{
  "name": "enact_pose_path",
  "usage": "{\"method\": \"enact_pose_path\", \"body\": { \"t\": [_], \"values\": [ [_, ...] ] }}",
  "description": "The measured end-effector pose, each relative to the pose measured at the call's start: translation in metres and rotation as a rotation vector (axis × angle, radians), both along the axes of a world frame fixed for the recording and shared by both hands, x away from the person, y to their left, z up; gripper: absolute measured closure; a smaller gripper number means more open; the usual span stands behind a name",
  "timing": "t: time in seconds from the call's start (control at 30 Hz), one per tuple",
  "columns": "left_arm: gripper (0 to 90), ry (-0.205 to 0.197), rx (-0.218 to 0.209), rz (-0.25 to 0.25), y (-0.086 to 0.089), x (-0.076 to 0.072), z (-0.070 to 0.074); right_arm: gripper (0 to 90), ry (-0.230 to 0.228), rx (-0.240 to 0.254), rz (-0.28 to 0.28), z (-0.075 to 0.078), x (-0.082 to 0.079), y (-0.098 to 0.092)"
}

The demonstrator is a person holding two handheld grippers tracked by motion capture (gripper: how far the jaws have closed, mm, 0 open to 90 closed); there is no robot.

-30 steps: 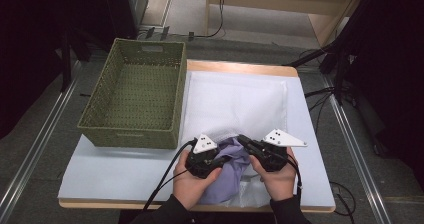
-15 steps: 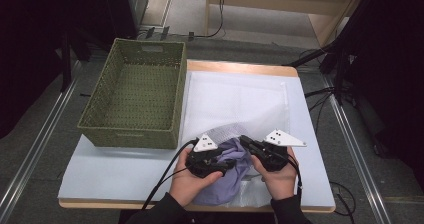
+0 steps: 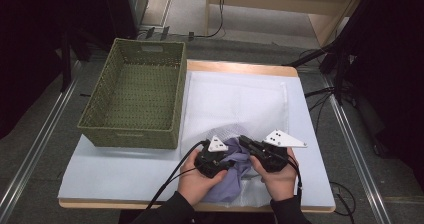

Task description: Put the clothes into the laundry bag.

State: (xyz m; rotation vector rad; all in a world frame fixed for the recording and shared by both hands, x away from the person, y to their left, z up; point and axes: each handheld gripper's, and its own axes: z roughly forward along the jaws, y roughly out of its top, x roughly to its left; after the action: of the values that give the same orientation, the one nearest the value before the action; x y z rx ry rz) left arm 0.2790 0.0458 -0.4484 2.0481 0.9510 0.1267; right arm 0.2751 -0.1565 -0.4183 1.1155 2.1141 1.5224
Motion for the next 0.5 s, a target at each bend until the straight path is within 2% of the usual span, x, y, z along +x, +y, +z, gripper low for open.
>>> {"method": "enact_pose_path", "body": {
  "t": [0.1,0.17,0.2,0.23,0.27,0.33,0.37,0.4,0.5],
  "values": [
    [81.9,-0.057,-0.042,0.118,0.005,0.007,0.008,90.0,-0.020,0.012,0.004,0.006,-0.002,-0.001],
    [80.6,-0.110,-0.042,0.186,0.006,0.010,0.006,90.0,-0.029,0.018,0.005,0.009,-0.003,-0.001],
    [77.9,-0.115,-0.038,0.198,0.005,0.011,0.002,90.0,-0.031,0.019,0.006,0.010,-0.004,-0.001],
    [73.8,-0.095,-0.040,0.183,0.002,0.012,-0.003,90.0,-0.034,0.013,0.010,0.011,-0.004,0.000],
    [68.9,-0.068,-0.038,0.146,0.001,0.012,-0.008,90.0,-0.028,0.010,0.008,0.010,-0.004,0.000],
    [59.9,-0.077,-0.049,0.100,0.002,0.006,-0.011,90.0,-0.022,0.005,0.008,0.007,-0.003,0.000],
    [53.8,-0.076,-0.057,0.089,0.003,0.005,-0.010,90.0,-0.016,0.007,0.005,0.005,-0.003,-0.001],
    [50.7,-0.076,-0.065,0.057,0.006,0.000,-0.007,90.0,-0.015,0.006,0.005,0.004,-0.002,-0.001],
    [40.8,-0.098,-0.056,0.024,0.014,-0.009,0.000,90.0,-0.012,0.007,0.000,0.003,-0.002,-0.003]
  ]
}}
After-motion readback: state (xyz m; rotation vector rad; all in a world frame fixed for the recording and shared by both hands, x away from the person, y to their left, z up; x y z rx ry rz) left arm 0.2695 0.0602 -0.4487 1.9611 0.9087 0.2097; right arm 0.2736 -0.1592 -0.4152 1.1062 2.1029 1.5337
